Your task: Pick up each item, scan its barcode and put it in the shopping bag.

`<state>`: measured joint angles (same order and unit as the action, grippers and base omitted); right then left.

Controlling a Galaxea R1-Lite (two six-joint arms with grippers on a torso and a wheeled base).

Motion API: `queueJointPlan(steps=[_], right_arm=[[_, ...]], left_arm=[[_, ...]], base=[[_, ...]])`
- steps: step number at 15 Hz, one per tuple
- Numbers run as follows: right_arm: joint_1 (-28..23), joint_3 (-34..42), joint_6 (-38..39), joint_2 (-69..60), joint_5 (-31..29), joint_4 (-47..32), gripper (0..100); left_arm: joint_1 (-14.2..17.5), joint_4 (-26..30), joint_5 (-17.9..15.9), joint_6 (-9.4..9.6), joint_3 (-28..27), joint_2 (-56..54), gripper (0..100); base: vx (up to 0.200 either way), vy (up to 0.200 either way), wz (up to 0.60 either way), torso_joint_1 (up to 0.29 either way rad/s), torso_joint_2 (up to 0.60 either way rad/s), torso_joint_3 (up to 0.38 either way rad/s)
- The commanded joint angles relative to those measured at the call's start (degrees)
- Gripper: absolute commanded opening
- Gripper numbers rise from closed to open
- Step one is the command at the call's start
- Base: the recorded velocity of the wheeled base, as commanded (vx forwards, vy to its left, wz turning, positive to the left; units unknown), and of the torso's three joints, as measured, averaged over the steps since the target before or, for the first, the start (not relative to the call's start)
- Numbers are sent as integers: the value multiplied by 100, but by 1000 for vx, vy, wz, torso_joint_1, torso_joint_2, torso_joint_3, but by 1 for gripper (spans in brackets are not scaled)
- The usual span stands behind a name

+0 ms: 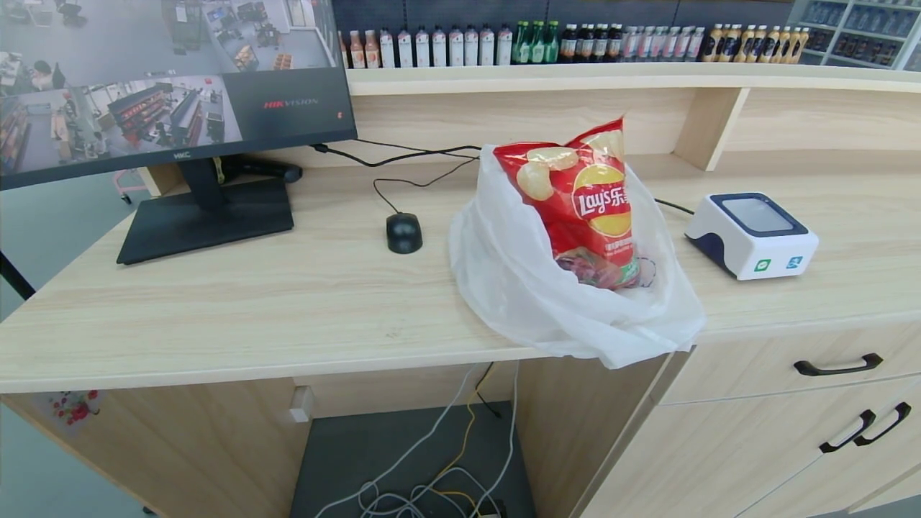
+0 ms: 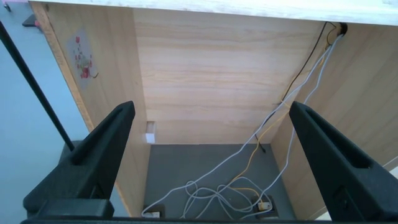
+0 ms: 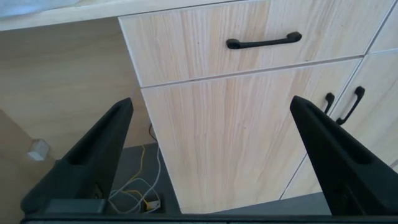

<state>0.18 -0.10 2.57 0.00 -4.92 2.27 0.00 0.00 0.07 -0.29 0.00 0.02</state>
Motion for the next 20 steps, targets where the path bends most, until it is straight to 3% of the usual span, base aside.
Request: queueJointPlan(steps=[1, 20], right_arm=[[-1, 1, -2, 0, 0, 2, 100], [-1, 1, 15, 0, -8, 2, 100]], left_arm=[[0, 0, 1, -15, 0, -2, 100], [0, 9, 10, -23, 0, -2, 100]], base=[[0, -200, 0, 7, 2, 2], [0, -200, 0, 3, 2, 3]])
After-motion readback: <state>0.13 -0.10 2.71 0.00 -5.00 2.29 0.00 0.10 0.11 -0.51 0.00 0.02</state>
